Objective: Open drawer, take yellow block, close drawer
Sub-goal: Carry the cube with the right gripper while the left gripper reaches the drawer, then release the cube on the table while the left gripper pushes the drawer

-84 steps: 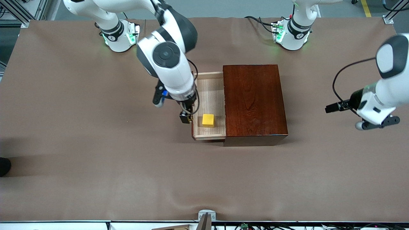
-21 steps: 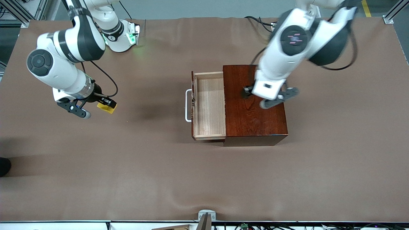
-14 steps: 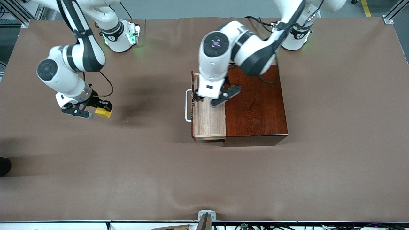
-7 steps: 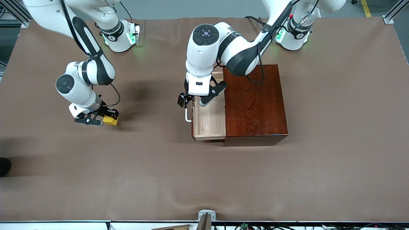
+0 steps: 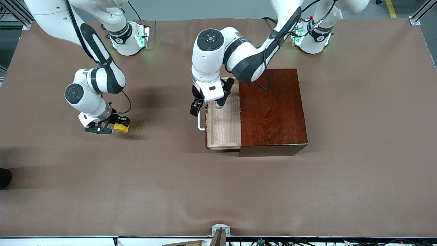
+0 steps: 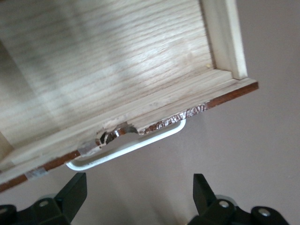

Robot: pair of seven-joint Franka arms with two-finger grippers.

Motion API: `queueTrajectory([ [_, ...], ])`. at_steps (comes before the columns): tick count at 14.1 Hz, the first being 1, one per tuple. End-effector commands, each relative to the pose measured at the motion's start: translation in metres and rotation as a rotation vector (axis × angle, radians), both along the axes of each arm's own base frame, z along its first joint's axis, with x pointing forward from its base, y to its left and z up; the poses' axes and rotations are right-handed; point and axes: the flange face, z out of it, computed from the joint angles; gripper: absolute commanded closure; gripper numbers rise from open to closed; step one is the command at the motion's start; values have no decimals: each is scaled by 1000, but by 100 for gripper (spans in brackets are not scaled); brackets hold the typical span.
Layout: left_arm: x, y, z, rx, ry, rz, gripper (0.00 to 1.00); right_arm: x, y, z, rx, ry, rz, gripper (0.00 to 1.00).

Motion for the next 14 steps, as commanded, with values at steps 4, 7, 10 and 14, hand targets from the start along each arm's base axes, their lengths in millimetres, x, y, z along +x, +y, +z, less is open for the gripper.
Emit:
queueTrajectory([
  [4,-14,-27,-31,-22,22,230,0,2,15,0,26,5,34,83],
  [7,-23,-32,-43,7,49,273,0,2,24,-2,54,11,7,22],
  [10,-25,-28,-48,38,76,313,0,8,25,1,75,6,-27,0],
  [14,-16,-20,-60,67,84,338,0,26,20,22,91,54,-37,0],
])
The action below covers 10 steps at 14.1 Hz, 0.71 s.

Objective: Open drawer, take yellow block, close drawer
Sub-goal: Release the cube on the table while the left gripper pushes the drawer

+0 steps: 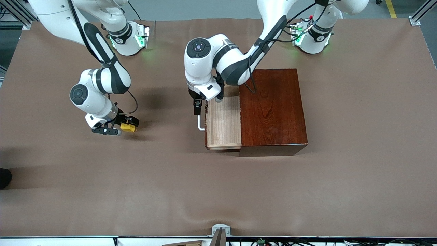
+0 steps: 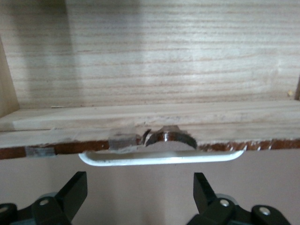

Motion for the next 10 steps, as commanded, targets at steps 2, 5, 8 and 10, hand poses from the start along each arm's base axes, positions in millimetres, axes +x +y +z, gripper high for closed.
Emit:
queueTrajectory([
  [2,7,-1,-13,24,-6,32,0,37,-26,43,53,91,-39,0],
  [5,10,2,-12,27,-11,31,0,65,-51,100,78,118,-53,0],
  [8,17,7,-10,34,-22,36,0,83,-78,163,96,112,-82,0],
  [10,25,17,-11,68,-31,45,0,97,-90,216,109,130,-87,0],
])
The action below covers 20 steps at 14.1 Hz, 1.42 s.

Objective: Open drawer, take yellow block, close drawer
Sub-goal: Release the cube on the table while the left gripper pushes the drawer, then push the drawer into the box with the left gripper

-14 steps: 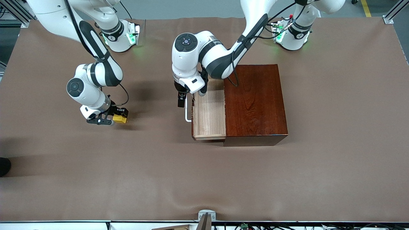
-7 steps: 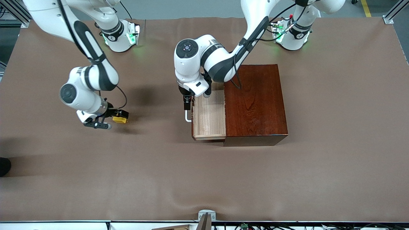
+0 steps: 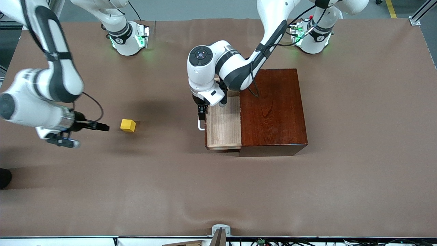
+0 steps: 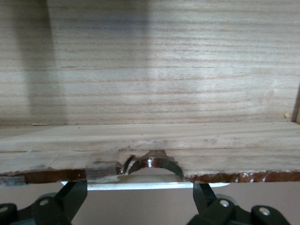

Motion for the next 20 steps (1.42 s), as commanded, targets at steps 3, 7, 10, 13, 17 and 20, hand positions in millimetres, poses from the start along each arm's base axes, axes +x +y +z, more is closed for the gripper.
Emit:
queueTrajectory([
  [3,14,17,2,88,-2,16,0,16,-12,115,33,28,14,0],
  [7,17,28,-4,141,26,16,0,-4,-18,194,-50,-20,41,0],
  [10,30,41,-3,164,20,44,0,-18,-19,238,-114,-124,36,0],
  [13,38,55,-3,223,15,55,0,-19,-19,253,-157,-173,43,0],
  [17,37,61,-8,288,10,40,0,-20,-19,263,-204,-195,65,0],
  [20,39,67,-8,320,13,44,0,-20,-20,262,-202,-201,105,0],
])
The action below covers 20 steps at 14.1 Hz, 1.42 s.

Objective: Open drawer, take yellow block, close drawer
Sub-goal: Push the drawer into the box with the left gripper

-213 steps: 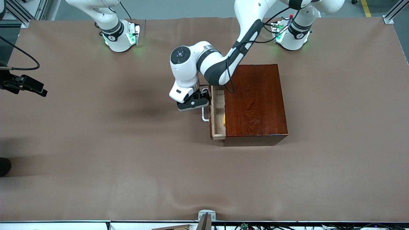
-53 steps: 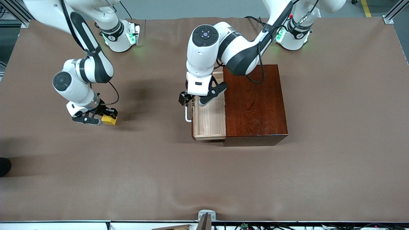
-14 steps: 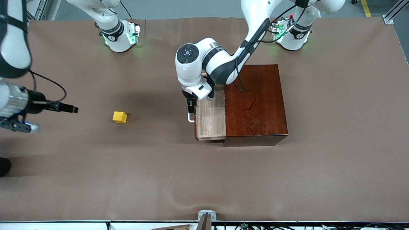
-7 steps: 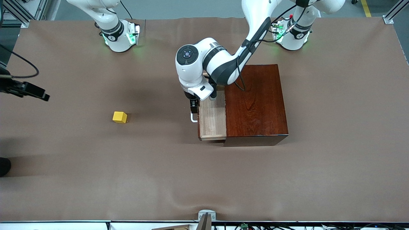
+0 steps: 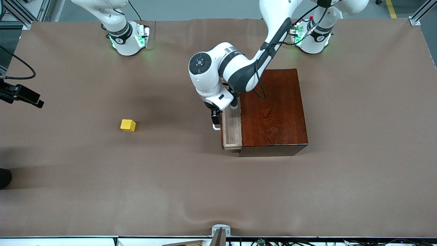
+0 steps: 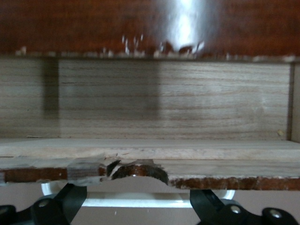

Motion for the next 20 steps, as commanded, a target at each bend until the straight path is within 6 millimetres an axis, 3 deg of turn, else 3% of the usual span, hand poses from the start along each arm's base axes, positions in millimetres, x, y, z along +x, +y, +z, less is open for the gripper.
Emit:
queueTrajectory([
  [1,21,31,-4,113,-33,12,0,-3,1,4,-22,-8,42,0],
  [6,30,44,3,159,-46,10,0,-13,29,6,-16,3,64,0],
  [12,27,49,4,192,16,-135,0,-14,9,8,-13,0,24,0],
  [20,25,56,7,239,37,-140,0,-14,11,6,-9,8,29,0],
])
